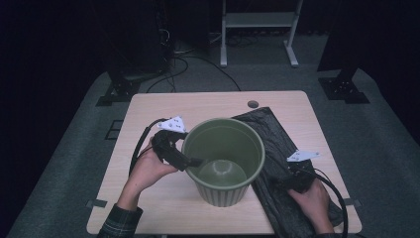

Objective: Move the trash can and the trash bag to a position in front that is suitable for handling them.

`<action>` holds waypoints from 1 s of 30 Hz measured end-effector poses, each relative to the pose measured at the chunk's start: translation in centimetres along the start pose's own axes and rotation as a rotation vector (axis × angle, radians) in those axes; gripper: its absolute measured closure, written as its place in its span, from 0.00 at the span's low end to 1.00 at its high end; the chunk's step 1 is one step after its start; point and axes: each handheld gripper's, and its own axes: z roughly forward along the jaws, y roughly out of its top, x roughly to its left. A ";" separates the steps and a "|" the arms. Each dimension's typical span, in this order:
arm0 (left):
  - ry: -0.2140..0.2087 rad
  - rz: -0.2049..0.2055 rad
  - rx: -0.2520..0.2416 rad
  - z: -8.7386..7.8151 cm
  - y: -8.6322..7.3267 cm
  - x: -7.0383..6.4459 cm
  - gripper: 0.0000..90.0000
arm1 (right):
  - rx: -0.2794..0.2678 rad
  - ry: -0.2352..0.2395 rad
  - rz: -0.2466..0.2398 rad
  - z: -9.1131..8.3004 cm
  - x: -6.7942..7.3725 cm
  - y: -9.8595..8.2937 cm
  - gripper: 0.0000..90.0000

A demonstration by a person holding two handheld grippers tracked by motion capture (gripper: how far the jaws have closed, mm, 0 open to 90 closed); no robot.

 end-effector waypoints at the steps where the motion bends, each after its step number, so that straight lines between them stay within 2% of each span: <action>1: 0.001 0.000 -0.004 -0.1 0.0 0.1 0.00 | 0.000 0.000 0.000 0.0 0.0 0.0 0.00; 8: 0.046 0.002 -0.046 -1.2 0.7 0.4 0.00 | 0.000 0.000 0.000 0.0 0.0 0.0 0.00; 12: 0.067 0.002 -0.102 -2.7 0.8 0.3 0.00 | 0.000 0.000 0.000 0.0 0.0 0.0 0.00; 15: 0.072 0.003 -0.118 -3.3 0.7 0.2 0.00 | 0.000 0.000 0.000 0.0 0.0 0.0 0.00; 20: 0.096 0.004 -0.154 -5.3 -0.1 -0.5 0.00 | 0.000 0.000 0.000 0.0 0.0 0.0 0.00; 25: 0.113 -0.001 -0.164 -6.4 -1.3 -1.2 0.00 | 0.000 0.000 0.000 0.0 0.0 0.0 0.00; 28: 0.128 -0.012 -0.171 -7.1 -2.9 -1.7 0.00 | 0.000 0.000 0.000 0.0 0.0 0.0 0.00; 29: 0.128 -0.012 -0.171 -7.1 -2.9 -1.7 0.00 | 0.000 0.000 0.000 0.0 0.0 0.0 0.00; 30: 0.134 -0.019 -0.168 -7.2 -3.7 -2.0 0.00 | 0.000 0.000 0.000 0.0 0.0 0.0 0.00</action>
